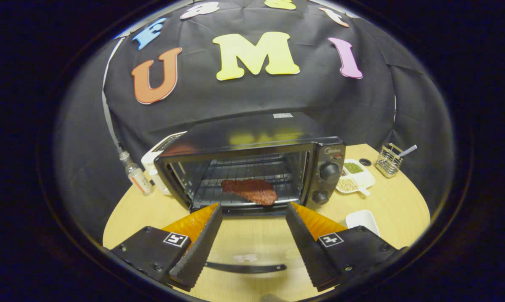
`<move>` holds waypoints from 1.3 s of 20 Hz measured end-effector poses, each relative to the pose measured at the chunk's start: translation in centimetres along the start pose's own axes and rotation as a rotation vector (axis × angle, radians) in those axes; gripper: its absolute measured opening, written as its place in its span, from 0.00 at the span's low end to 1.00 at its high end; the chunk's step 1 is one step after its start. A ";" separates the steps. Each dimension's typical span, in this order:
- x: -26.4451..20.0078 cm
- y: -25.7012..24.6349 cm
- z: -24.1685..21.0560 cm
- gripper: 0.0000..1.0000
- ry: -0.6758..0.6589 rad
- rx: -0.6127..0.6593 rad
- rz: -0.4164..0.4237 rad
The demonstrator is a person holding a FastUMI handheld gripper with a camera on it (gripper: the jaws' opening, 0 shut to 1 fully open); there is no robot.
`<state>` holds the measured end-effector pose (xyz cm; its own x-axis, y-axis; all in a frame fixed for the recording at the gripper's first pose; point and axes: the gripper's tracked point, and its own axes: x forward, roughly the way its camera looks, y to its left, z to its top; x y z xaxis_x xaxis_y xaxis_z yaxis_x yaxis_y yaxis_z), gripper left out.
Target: Open the toaster oven, put the food inside, and close the toaster oven door.
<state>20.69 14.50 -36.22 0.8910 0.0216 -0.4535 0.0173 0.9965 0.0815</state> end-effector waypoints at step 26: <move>0.7 0.3 -16.3 0.98 0.181 -0.111 0.019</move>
<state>13.93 16.16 -50.95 0.7947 0.0448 -0.6053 -0.0580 0.9983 -0.0022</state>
